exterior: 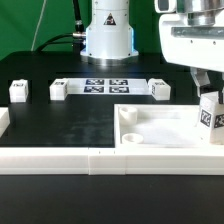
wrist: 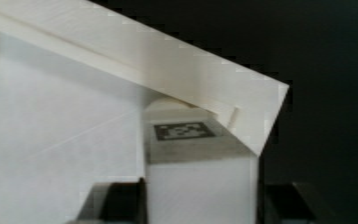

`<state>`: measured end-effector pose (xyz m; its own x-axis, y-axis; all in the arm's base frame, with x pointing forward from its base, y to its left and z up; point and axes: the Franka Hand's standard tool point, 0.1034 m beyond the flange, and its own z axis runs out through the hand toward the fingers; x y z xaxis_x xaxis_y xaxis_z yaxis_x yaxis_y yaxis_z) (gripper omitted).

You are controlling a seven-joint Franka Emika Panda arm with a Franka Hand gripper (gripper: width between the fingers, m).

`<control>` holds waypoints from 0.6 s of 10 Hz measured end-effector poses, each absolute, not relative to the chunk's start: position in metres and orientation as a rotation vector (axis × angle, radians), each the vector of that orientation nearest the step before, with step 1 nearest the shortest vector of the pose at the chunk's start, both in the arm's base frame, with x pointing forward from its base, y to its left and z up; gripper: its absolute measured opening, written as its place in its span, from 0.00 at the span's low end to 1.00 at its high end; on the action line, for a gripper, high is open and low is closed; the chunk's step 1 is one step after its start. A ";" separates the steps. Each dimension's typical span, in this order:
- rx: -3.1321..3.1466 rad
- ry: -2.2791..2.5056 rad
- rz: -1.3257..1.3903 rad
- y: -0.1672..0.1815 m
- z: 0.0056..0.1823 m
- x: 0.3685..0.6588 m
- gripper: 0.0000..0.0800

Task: Assemble one leg

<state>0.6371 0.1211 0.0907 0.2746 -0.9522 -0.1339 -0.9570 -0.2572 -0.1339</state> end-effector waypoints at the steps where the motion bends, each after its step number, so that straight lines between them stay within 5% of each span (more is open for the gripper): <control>1: -2.253 1.896 0.062 0.123 0.091 0.637 0.37; 3: -2.135 2.015 0.092 0.125 0.091 0.637 0.37; 4: -2.147 2.002 0.091 0.125 0.090 0.637 0.45; 5: -2.151 1.998 0.090 0.126 0.090 0.636 0.68; 6: -2.202 1.940 0.083 0.126 0.090 0.636 0.77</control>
Offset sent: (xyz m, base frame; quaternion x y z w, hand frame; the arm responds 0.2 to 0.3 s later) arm 0.0000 0.0000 0.0000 0.0000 0.0000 0.0000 1.0000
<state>0.6363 0.1256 0.0899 0.1340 -0.9751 -0.1767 -0.9866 -0.1145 -0.1162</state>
